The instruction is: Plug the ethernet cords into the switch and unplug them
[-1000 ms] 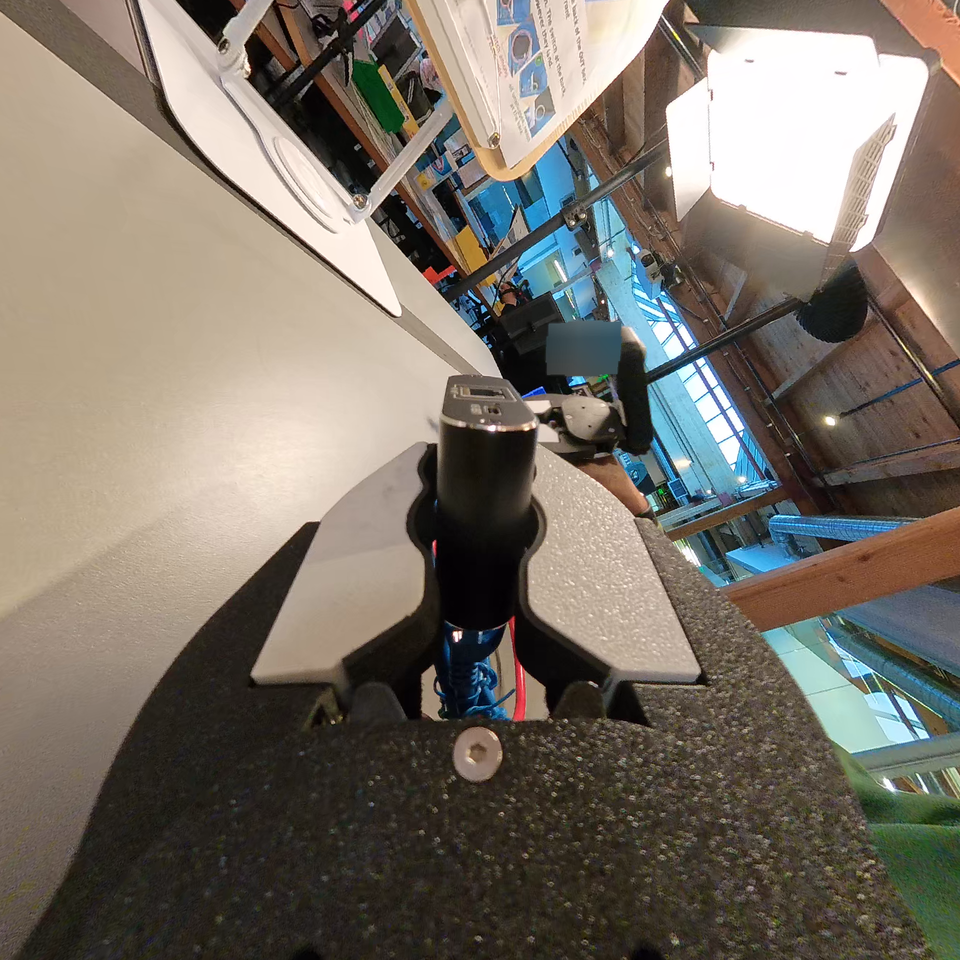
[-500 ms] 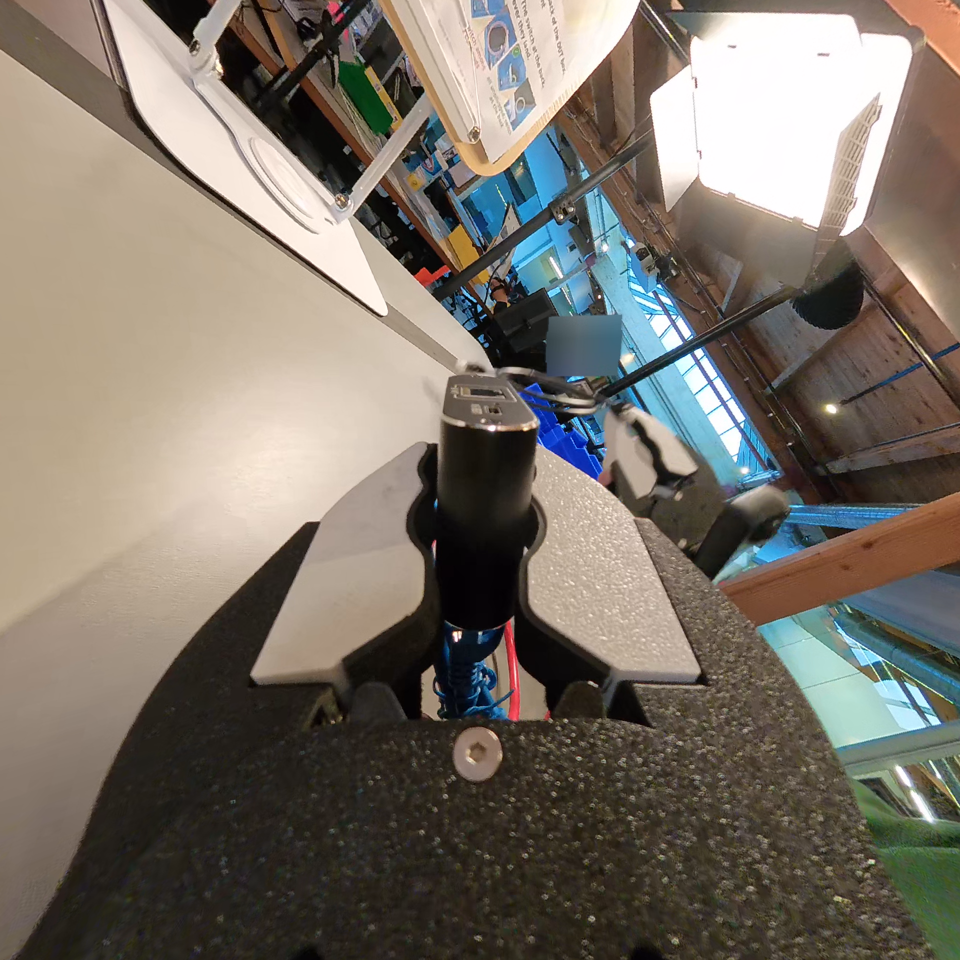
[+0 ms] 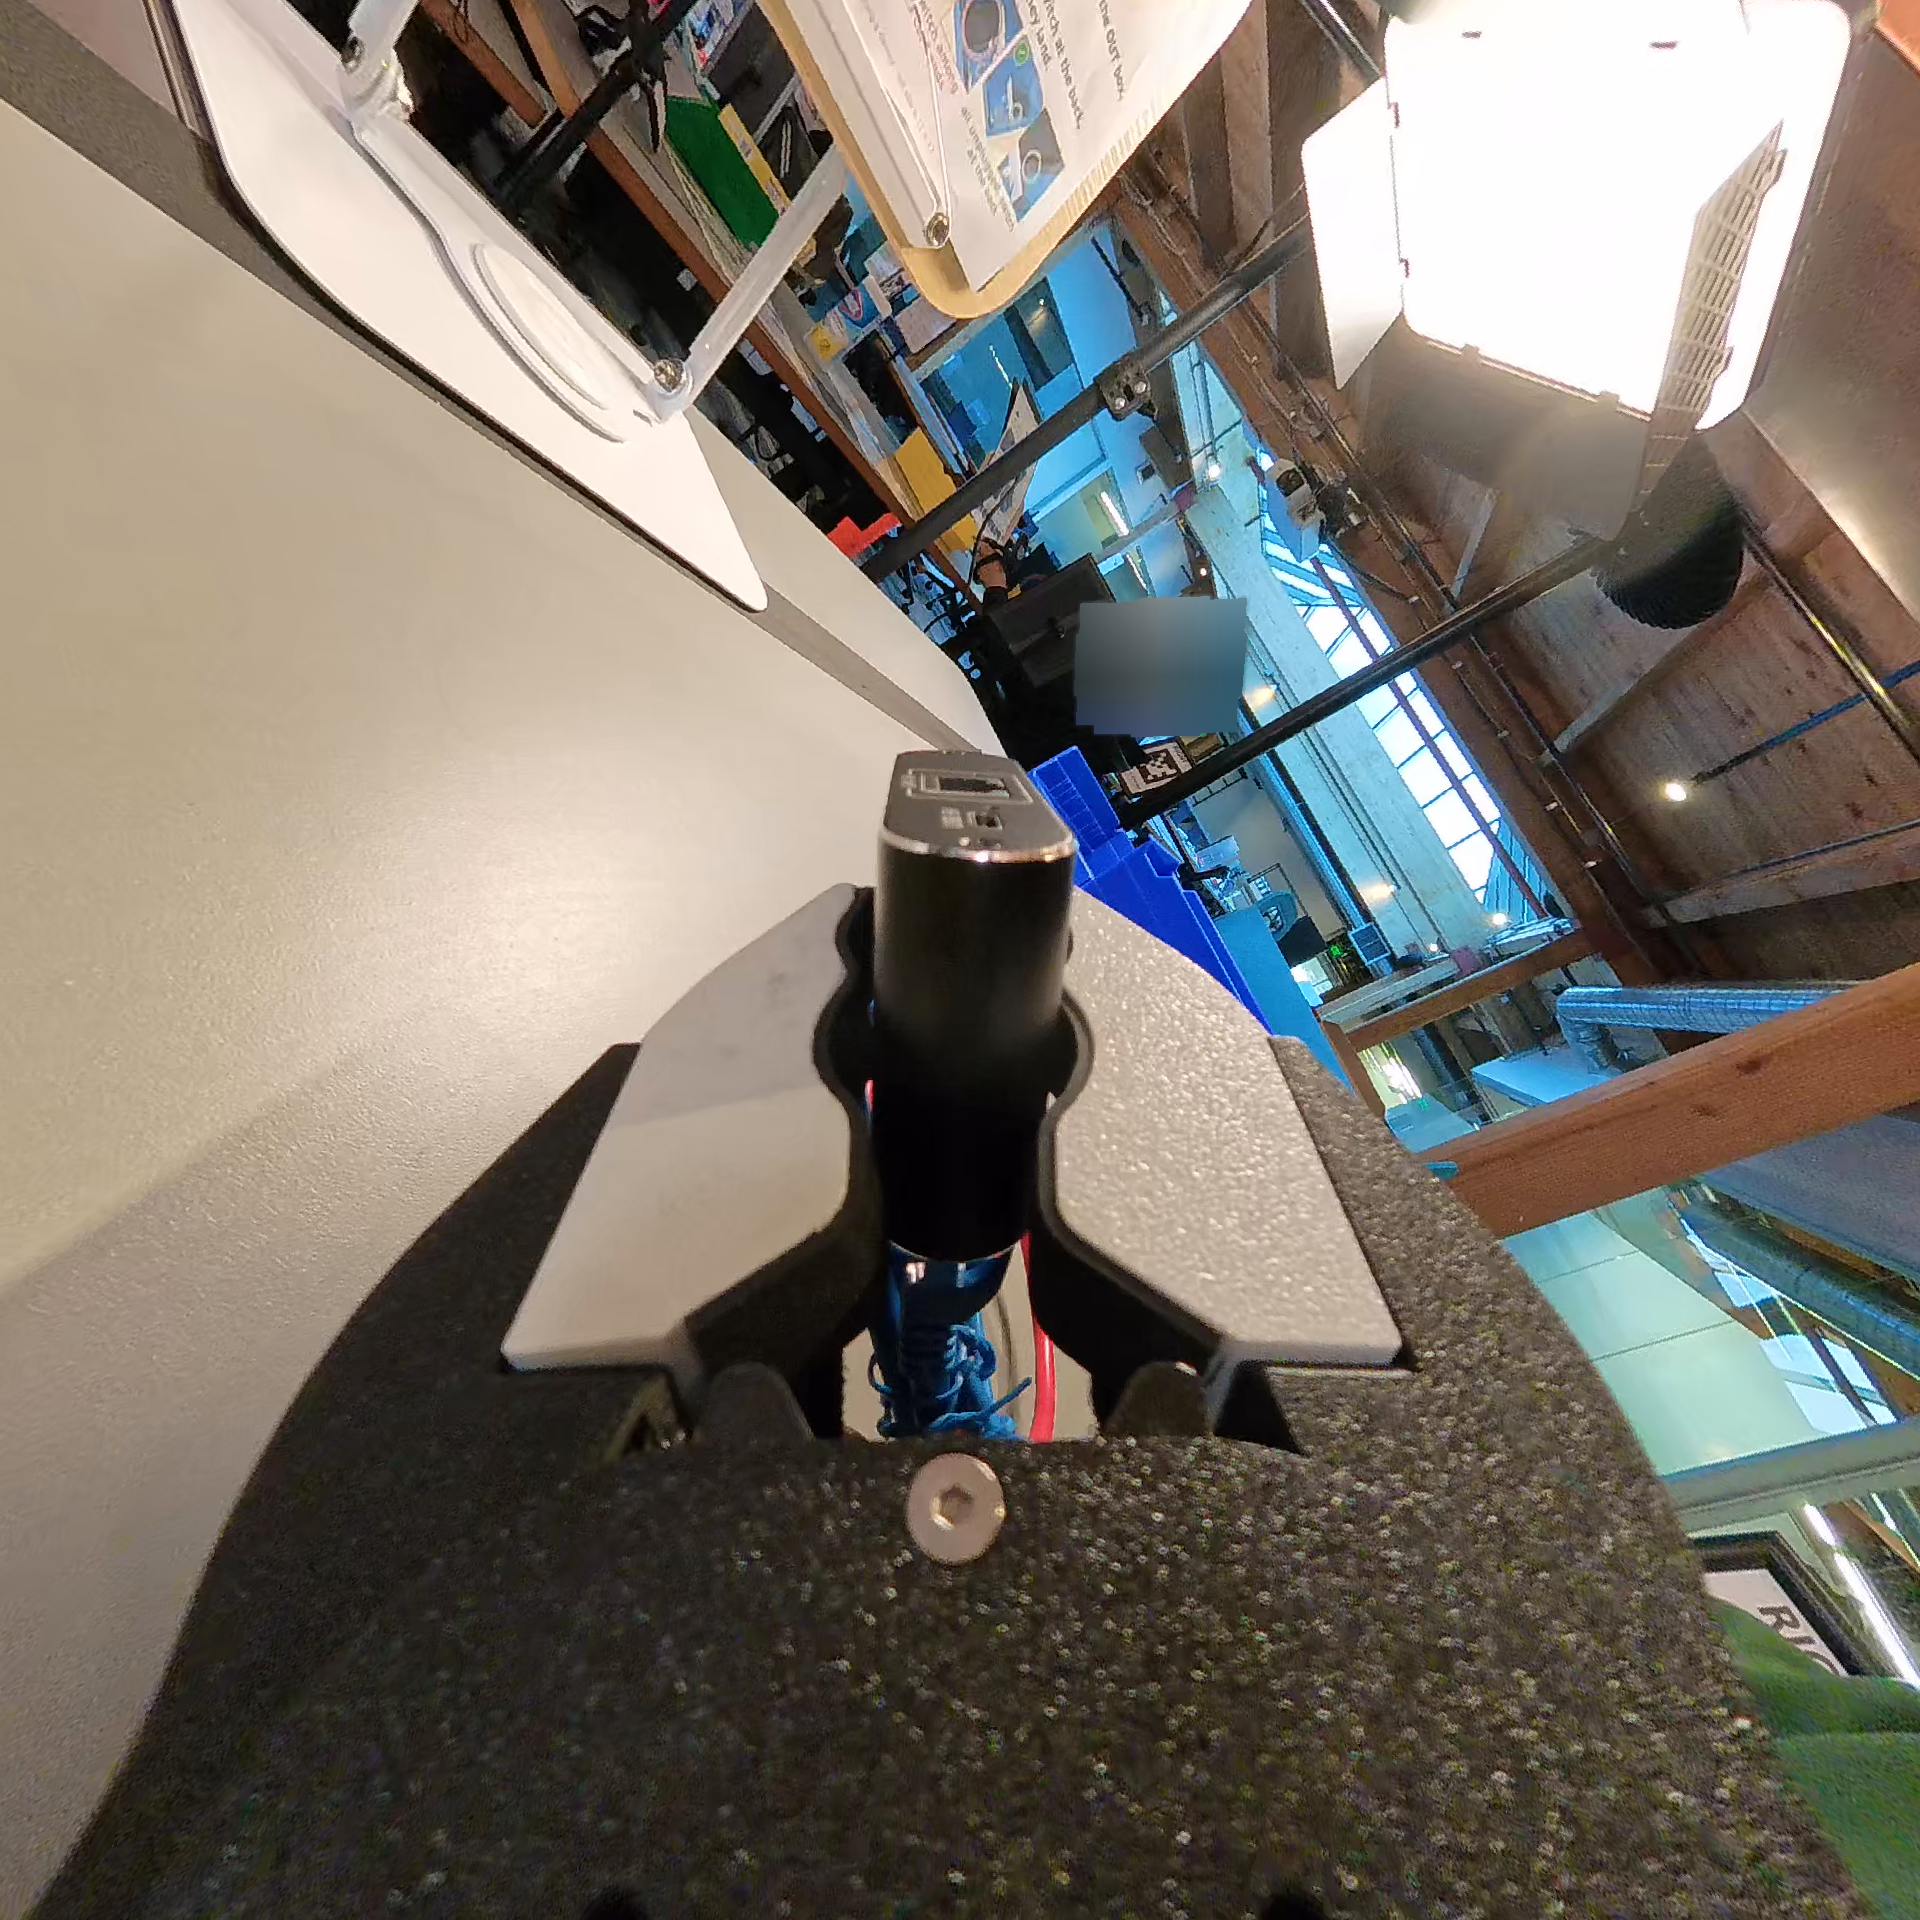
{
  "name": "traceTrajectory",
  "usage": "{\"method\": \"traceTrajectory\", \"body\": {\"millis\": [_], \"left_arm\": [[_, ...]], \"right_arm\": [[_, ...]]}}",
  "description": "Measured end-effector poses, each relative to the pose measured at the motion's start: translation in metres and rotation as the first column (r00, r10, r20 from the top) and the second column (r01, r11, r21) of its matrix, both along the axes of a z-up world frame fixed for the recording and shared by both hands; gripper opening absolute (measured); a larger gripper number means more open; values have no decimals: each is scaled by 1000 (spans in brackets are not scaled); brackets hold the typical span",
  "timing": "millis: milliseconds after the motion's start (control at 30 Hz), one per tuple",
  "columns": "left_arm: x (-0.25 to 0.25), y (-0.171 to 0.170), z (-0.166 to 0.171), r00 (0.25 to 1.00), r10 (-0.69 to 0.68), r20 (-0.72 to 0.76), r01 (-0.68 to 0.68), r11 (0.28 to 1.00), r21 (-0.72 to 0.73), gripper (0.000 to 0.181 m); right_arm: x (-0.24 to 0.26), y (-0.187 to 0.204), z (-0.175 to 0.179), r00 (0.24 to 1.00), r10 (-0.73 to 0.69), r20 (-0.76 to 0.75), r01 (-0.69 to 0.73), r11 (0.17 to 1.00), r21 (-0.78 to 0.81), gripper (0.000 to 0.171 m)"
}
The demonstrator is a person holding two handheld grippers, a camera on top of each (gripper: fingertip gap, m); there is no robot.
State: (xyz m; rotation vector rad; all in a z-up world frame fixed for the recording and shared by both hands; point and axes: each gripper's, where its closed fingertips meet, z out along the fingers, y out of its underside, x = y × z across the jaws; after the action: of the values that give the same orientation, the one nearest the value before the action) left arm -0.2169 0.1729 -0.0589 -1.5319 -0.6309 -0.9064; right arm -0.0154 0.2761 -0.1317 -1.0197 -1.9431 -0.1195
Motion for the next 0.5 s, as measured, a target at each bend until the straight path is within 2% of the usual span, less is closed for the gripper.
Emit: {"method": "traceTrajectory", "body": {"millis": [233, 433, 500], "left_arm": [[2, 1, -3, 1000, -11, -1, 11, 1000, -7, 28], [2, 2, -6, 1000, -18, 5, 18, 1000, -14, 28], [2, 2, -7, 1000, -22, 11, 23, 1000, -17, 28]], "right_arm": [[-10, 19, 8, 988, 135, 70, -106, 941, -321, 30], [-20, 36, -11, 952, 219, 216, -137, 930, -341, 31], [-25, 39, -14, 950, 227, 216, -143, 928, -345, 24]]}}
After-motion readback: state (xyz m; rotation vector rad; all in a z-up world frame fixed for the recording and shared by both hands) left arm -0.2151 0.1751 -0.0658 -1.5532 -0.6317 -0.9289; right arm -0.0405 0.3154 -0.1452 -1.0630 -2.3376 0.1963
